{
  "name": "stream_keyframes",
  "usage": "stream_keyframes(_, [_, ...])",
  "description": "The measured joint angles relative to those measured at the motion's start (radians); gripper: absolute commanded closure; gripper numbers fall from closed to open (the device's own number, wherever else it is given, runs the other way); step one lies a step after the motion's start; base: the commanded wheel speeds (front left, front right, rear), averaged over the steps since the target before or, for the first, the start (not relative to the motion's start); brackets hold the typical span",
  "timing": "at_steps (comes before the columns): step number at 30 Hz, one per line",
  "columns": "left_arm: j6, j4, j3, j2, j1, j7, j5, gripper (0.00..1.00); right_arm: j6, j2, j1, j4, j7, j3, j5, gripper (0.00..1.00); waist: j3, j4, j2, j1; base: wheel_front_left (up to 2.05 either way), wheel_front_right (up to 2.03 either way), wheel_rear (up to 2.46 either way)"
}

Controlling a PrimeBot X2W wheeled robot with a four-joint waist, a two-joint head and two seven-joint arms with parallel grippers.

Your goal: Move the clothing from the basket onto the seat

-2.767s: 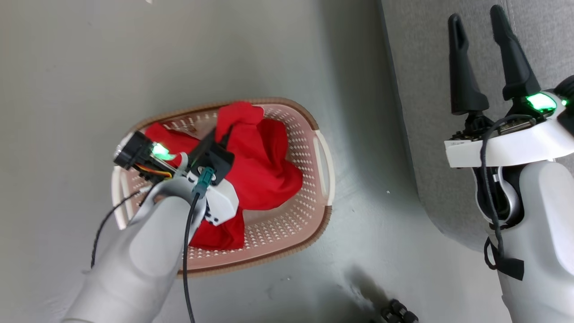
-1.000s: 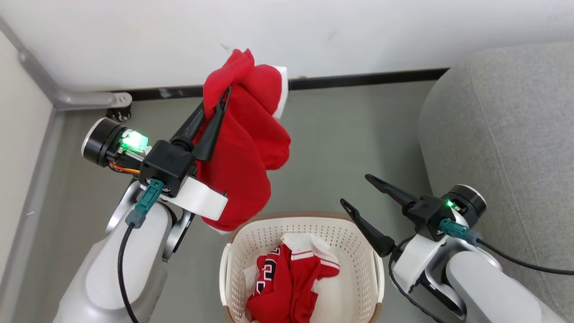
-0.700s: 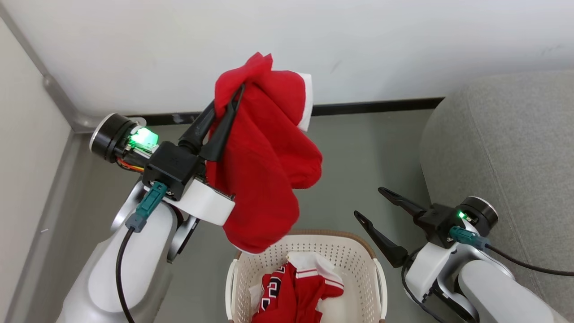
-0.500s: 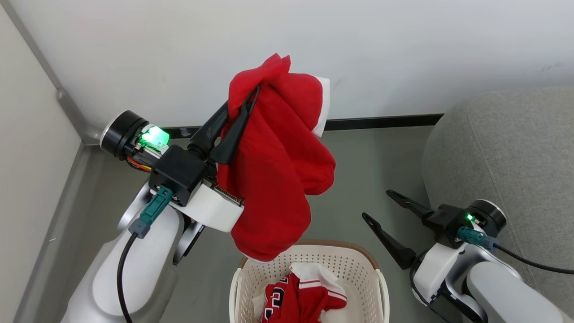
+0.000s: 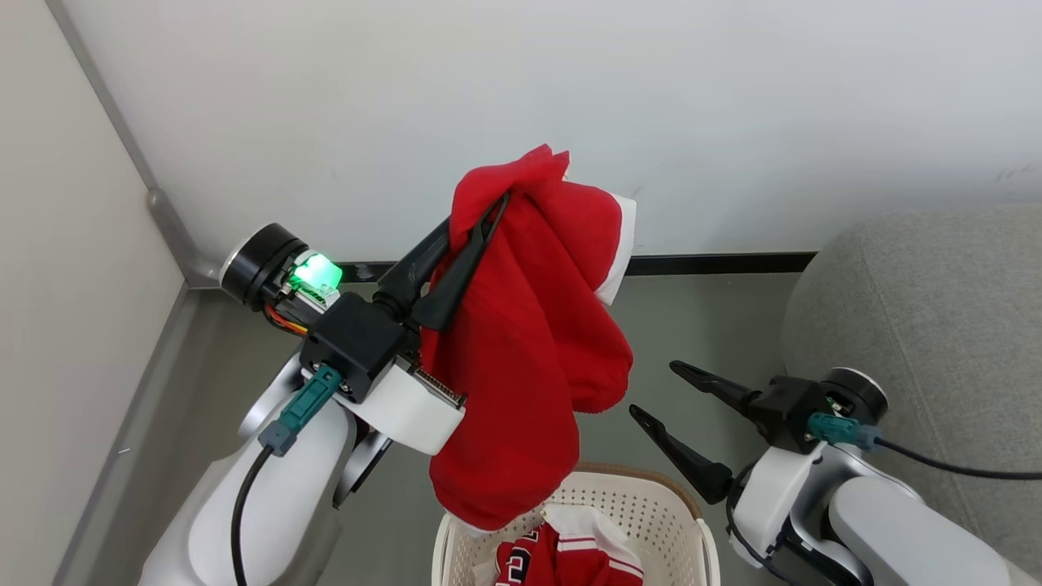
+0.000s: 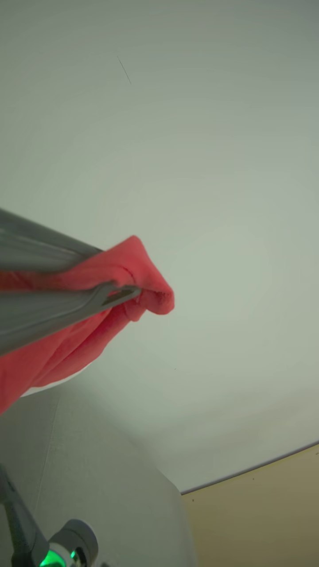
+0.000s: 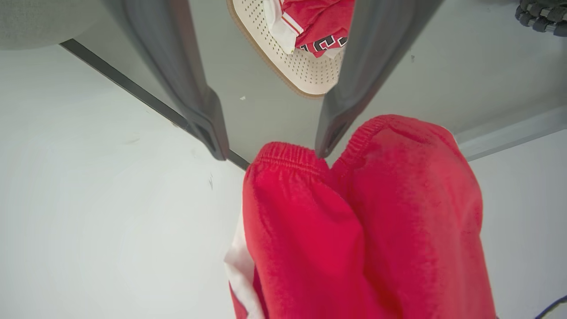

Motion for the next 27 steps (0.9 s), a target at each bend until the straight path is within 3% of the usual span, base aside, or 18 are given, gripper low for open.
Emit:
stream_keyframes(13, [-0.012, -0.012, -0.061, -0.024, 0.009, 0.0, -0.021, 1.0, 0.0, -0.037, -0.069, 0.03, 0.036, 0.068, 0.185, 0.0, -0.001, 0.04, 0.0, 0.0, 0.0, 0.0, 0.0])
stream_keyframes(27, [-0.018, -0.032, -0.122, -0.042, -0.003, 0.006, -0.035, 1.0, 0.0, -0.091, -0.189, 0.023, 0.097, 0.271, 0.423, 0.0, 0.02, 0.083, 0.0, 0.0, 0.0, 0.0, 0.0])
